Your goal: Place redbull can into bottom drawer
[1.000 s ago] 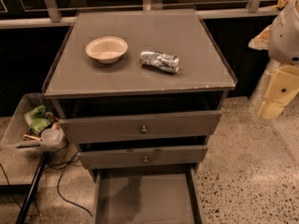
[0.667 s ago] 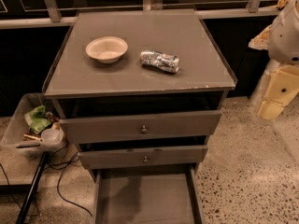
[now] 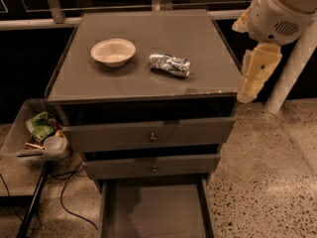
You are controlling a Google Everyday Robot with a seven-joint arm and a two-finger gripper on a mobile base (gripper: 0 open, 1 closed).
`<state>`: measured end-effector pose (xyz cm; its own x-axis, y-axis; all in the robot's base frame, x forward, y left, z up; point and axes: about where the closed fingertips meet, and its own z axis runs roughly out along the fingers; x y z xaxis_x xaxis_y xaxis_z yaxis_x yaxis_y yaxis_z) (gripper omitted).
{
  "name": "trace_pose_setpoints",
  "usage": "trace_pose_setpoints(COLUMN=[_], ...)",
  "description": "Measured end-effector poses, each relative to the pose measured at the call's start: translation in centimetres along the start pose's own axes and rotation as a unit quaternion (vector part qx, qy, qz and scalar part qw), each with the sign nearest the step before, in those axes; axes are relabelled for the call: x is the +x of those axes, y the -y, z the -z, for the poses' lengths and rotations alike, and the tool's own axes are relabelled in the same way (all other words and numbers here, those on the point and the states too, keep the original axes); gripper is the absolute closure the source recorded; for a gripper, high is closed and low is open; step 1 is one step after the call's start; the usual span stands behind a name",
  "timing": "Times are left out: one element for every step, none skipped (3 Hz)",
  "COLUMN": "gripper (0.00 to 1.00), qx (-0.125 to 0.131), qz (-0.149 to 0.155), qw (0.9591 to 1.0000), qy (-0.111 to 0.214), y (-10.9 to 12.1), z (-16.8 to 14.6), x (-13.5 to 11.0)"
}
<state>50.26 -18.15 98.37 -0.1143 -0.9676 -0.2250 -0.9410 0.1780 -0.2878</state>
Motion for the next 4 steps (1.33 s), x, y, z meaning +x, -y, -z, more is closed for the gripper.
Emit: trace_pose_setpoints(gripper=[0.00,0.00,0.00,0.00], qx=[0.006,0.011,0.012,0.012], qz=[-0.006,-0.024,-0.033,-0.033], qw=[0.9977,0.9915,0.9866,0.9866], qy=[0.068,0.127,0.160,0.160], y=[3.7,5.3,5.7,5.7], z=[-0.9,-1.3,-2.0,-2.0], x=[-2.0,-4.2,-5.9,-5.9])
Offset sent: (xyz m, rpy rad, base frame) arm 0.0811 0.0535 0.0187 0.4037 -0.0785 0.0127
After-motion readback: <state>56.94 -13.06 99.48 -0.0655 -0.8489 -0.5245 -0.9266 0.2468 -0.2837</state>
